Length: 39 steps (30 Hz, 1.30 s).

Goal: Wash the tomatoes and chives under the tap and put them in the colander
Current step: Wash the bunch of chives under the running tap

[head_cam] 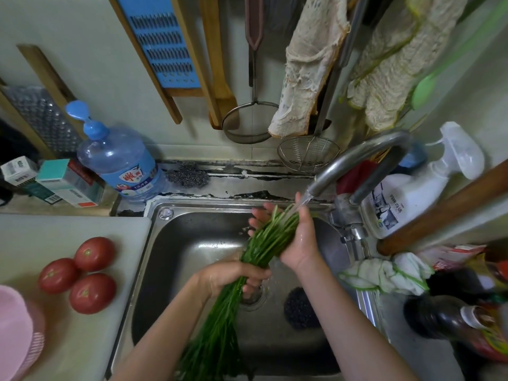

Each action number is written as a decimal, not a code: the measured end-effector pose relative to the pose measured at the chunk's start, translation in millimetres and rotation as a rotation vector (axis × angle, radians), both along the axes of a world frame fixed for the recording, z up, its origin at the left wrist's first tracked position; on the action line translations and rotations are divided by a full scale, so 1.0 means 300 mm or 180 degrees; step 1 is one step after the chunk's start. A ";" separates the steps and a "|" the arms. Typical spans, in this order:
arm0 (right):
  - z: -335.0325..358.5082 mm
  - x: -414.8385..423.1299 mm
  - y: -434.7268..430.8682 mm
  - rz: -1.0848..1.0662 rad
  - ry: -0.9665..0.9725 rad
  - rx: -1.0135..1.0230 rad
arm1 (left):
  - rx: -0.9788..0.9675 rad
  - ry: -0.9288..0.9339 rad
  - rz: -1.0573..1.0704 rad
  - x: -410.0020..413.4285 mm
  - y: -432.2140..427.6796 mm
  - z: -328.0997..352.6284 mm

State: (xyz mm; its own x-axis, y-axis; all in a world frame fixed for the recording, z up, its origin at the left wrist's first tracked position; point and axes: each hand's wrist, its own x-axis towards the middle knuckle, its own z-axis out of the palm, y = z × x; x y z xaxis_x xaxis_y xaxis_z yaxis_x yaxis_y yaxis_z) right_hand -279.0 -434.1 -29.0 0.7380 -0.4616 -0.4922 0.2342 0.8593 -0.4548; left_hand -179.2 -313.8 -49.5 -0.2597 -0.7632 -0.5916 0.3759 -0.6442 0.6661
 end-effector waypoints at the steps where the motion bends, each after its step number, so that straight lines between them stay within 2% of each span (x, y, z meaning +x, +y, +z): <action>1: -0.003 -0.006 0.001 -0.0063 -0.0122 -0.0010 | 0.0067 0.0166 0.0079 0.006 0.003 -0.003; 4: -0.004 -0.019 0.000 -0.0328 -0.0422 -0.0139 | 0.0128 0.0498 -0.0023 0.030 0.016 -0.001; 6: 0.002 -0.011 -0.003 -0.0390 -0.0205 -0.0413 | 0.0188 0.0473 -0.0182 0.037 0.022 -0.001; 9: 0.028 0.037 0.000 -0.0626 0.0615 -0.0707 | 0.0322 0.0248 -0.0324 0.032 0.009 0.008; 12: 0.048 0.079 -0.002 -0.1006 0.1698 -0.0632 | 0.0211 -0.0311 -0.0624 0.026 -0.012 0.021; 14: 0.048 0.078 -0.011 -0.0867 0.1910 -0.0468 | 0.0046 -0.0624 -0.0824 0.024 -0.009 0.019; 17: 0.052 0.041 -0.023 0.0031 0.1244 -0.0366 | -0.0081 -0.0600 -0.0894 0.020 0.018 0.010; 20: 0.038 0.014 -0.014 0.0680 0.0644 -0.0897 | 0.0011 -0.0315 -0.0603 0.038 0.041 0.012; 22: 0.022 0.022 0.015 0.0556 0.0390 -0.1111 | 0.0027 -0.0261 -0.0623 0.053 0.048 0.015; 24: 0.010 0.044 0.047 0.0122 0.0384 -0.1091 | 0.0040 -0.0315 -0.0664 0.059 0.048 0.020; 25: 0.015 0.059 0.060 -0.0169 0.0554 -0.1032 | 0.0082 -0.0368 -0.0681 0.059 0.044 0.020; 28: 0.033 0.098 0.067 -0.0770 0.1647 -0.1261 | 0.0095 -0.0684 -0.0776 0.044 0.025 0.028; 30: 0.041 0.104 0.048 -0.0880 0.1843 -0.1197 | -0.0009 -0.0665 -0.0607 0.033 0.019 0.024; 32: 0.044 0.086 0.025 -0.0716 0.1442 -0.0620 | -0.0085 -0.0537 -0.0396 0.028 0.018 0.020; 34: 0.044 0.055 0.016 -0.0329 0.0717 -0.0059 | -0.0068 -0.0277 -0.0274 0.034 0.018 0.013; 37: 0.017 0.019 0.056 0.0304 0.0366 -0.0218 | -0.0093 -0.0075 -0.0241 0.049 0.011 0.021; 39: -0.004 0.024 0.092 0.0261 0.0364 -0.0316 | -0.0096 -0.0216 -0.0328 0.053 0.004 0.030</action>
State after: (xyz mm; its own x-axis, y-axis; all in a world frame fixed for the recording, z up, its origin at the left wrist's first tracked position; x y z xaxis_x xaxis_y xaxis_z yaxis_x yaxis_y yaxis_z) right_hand -271.8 -406.4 -30.3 0.7170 -0.4526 -0.5302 0.1068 0.8229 -0.5580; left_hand -163.4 -312.6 -40.5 -0.2979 -0.7522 -0.5877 0.2622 -0.6565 0.7073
